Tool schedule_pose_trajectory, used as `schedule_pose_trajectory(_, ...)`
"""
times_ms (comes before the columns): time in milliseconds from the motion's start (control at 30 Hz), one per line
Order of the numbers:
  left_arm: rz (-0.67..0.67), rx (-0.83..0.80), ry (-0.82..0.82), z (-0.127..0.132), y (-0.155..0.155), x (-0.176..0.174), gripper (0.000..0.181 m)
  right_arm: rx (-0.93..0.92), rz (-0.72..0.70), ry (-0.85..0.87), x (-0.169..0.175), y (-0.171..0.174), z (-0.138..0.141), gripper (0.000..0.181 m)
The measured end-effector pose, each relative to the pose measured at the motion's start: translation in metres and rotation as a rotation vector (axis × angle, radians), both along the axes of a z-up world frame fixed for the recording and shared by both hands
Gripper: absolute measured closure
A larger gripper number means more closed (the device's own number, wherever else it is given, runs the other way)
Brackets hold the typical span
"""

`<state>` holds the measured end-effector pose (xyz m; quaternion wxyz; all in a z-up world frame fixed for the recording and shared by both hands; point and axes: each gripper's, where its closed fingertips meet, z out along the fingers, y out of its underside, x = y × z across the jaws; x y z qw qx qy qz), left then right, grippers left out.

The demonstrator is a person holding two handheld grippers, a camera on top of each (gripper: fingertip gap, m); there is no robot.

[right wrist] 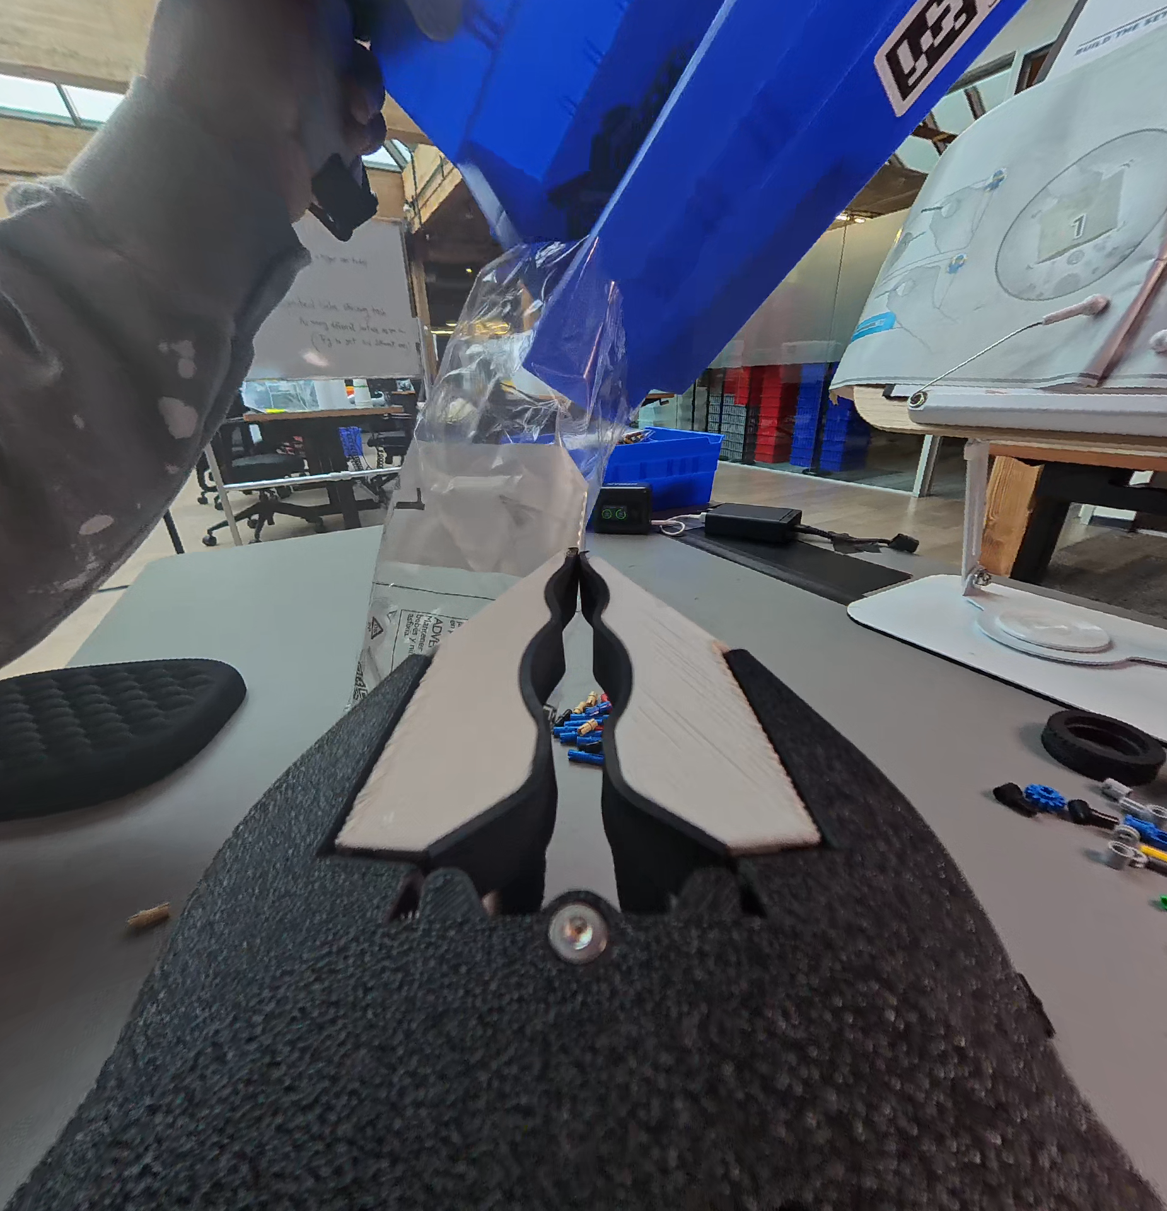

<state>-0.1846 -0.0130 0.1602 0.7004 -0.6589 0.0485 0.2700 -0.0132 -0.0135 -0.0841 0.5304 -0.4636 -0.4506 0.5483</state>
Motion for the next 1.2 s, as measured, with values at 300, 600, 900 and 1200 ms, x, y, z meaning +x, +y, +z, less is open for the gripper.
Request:
schedule_pose_trajectory(300,0.005,0.016,0.037,0.011,0.002,0.003,0.177,-0.017,-0.051,0.042,0.004,0.006,0.005,0.181)
schedule_pose_trajectory(600,0.002,0.073,0.124,0.037,-0.007,0.027,0.177,-0.023,-0.106,0.1,0.011,0.012,0.018,0.181)
schedule_pose_trajectory(900,-0.004,0.098,0.164,0.041,-0.006,0.045,0.177,-0.042,-0.14,0.131,0.018,0.02,0.026,0.181)
schedule_pose_trajectory(1200,-0.021,0.013,0.158,0.023,0.016,0.044,0.177,0.044,-0.151,0.097,0.015,0.016,0.021,0.181)
